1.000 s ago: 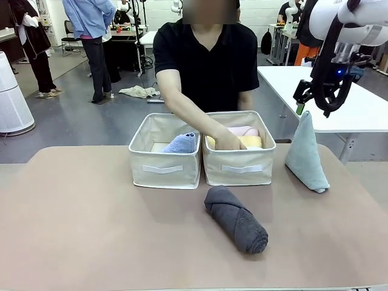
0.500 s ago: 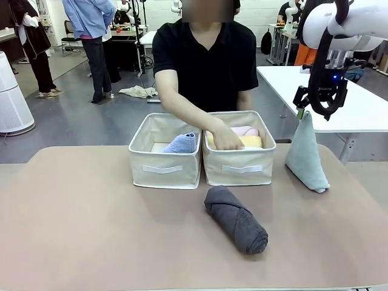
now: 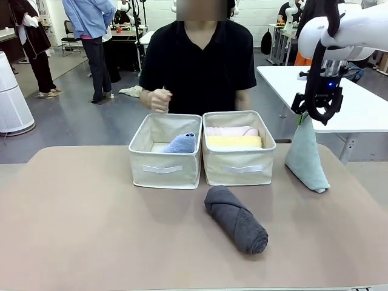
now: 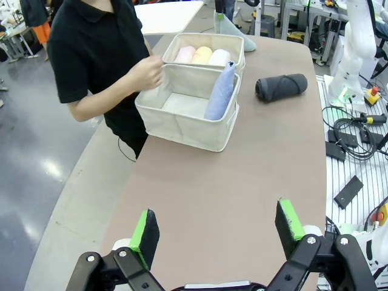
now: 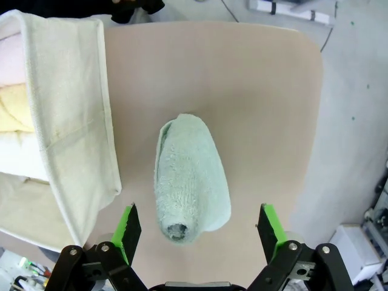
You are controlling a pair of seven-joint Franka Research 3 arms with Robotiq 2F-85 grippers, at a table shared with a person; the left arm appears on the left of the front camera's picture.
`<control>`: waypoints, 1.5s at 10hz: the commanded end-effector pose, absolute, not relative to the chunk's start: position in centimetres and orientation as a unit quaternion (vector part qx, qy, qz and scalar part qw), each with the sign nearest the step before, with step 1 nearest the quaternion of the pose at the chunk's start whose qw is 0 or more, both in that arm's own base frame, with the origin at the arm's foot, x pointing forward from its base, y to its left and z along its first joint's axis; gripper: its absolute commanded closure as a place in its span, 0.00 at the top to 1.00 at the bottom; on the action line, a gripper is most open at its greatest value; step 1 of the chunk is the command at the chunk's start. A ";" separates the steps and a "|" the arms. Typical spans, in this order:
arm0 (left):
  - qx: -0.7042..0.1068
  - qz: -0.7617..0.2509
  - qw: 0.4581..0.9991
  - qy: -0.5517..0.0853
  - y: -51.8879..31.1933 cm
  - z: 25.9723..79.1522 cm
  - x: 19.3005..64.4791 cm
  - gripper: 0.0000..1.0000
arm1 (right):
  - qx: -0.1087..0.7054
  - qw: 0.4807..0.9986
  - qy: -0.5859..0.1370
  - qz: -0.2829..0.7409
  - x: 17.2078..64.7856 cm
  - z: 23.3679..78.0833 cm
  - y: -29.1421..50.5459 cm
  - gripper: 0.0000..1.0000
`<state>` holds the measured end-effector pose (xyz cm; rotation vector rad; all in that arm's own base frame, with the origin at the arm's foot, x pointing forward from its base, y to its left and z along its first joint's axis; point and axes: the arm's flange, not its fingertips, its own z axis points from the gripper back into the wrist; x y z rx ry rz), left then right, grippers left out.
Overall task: Sort the towels based on their folding style.
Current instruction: Pick up another triangle-folded towel from the table and place it in the left Fabric basket.
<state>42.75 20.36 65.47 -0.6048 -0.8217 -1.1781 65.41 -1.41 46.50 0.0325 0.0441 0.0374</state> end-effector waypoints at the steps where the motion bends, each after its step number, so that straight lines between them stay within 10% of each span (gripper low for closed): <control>1: -0.274 -0.534 0.707 -0.374 20.3 65.5 42.5 1.00 | 0.020 0.999 0.027 0.029 65.8 46.5 -1.3 1.00; 5: -0.274 -0.534 0.707 -0.374 20.3 65.5 42.5 1.00 | 0.051 0.996 -0.003 0.077 66.0 45.7 -1.3 0.88; 8: -0.274 -0.534 0.707 -0.374 20.3 65.5 42.5 1.00 | 0.059 0.994 -0.008 0.093 66.1 45.5 -1.2 0.00; 15: -0.274 -0.534 0.707 -0.374 20.3 65.5 42.5 1.00 | 0.078 0.992 -0.015 0.098 66.3 45.5 -1.1 0.00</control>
